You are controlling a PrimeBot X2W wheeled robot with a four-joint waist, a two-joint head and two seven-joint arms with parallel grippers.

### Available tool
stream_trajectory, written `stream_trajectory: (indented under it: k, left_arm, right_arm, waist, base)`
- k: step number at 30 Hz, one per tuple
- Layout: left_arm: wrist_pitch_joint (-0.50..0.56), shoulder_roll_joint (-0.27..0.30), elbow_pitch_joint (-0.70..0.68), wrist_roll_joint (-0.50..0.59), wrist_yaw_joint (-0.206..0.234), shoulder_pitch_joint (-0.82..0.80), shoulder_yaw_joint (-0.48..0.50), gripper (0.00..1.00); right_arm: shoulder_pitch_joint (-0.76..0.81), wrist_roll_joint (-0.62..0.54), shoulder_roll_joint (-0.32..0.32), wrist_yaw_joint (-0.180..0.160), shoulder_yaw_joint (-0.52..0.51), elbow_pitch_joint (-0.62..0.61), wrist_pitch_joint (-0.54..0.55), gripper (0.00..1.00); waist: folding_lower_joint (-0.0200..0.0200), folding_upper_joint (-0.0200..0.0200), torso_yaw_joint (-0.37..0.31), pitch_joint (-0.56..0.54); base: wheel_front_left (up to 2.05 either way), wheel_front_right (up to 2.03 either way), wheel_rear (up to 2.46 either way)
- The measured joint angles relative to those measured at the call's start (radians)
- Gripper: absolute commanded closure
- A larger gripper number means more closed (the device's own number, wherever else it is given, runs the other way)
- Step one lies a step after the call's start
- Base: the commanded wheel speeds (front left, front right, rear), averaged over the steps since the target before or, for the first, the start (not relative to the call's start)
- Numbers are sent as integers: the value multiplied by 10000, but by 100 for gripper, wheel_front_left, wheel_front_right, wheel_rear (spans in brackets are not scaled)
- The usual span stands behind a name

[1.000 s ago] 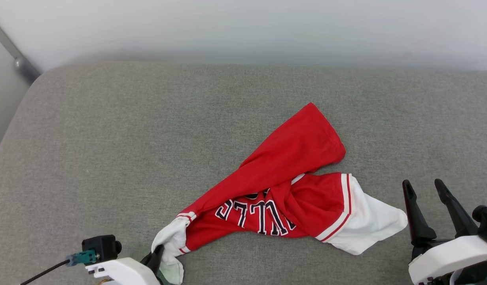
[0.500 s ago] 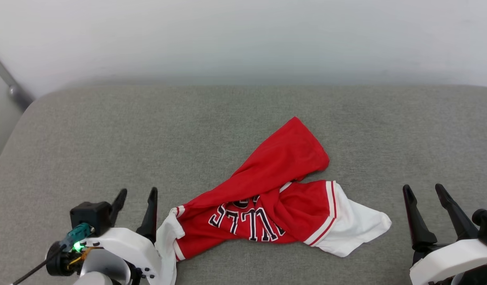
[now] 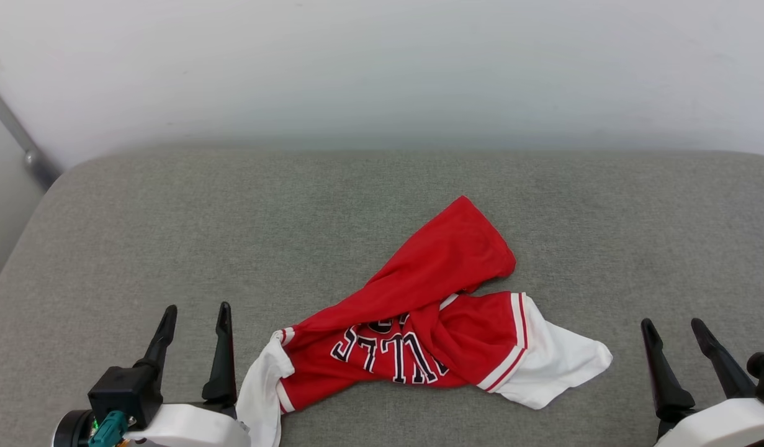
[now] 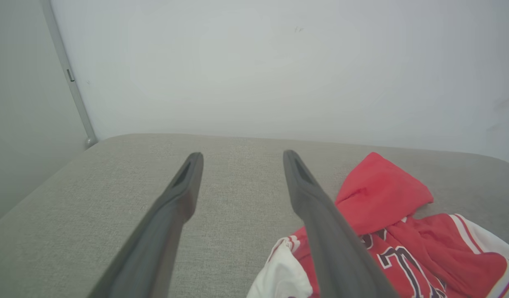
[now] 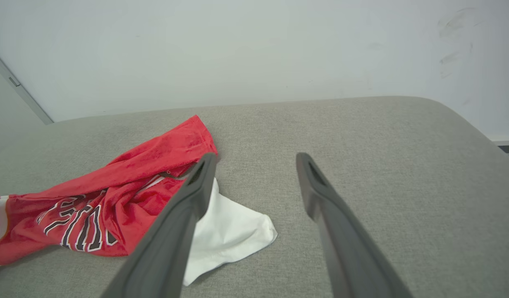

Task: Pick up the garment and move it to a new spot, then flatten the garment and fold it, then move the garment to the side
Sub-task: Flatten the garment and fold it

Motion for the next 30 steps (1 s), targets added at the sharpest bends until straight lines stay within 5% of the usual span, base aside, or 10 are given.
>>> stream_trajectory:
  k: [7, 15, 20, 30]
  left_arm:
    - [-15, -299, -100, 318, -276, 244, 378, 0]
    - [-19, -853, 12, 811, -848, 134, 913, 0]
    - [-33, -1325, 107, 1152, -1204, 86, 1139, 0]
    - [-44, -2305, 437, 1778, -2161, -564, 1570, 0]
  right_arm:
    - [186, 403, 4, 0, -709, 236, 773, 0]
    - [74, 798, -637, 0, -2088, 803, 4955, 0]
    - [-425, 1273, -1060, 0, -1795, 989, 6650, 0]
    - [-2394, 1476, -1551, 0, -596, 2318, 7241, 0]
  waist:
    - [0, 0, 167, 95]
    - [0, 0, 411, 276]
    - [0, 0, 668, 507]
    - [2, 0, 1160, 1628]
  base:
    - [0, 0, 0]
    - [0, 0, 0]
    - [0, 0, 0]
    - [0, 0, 0]
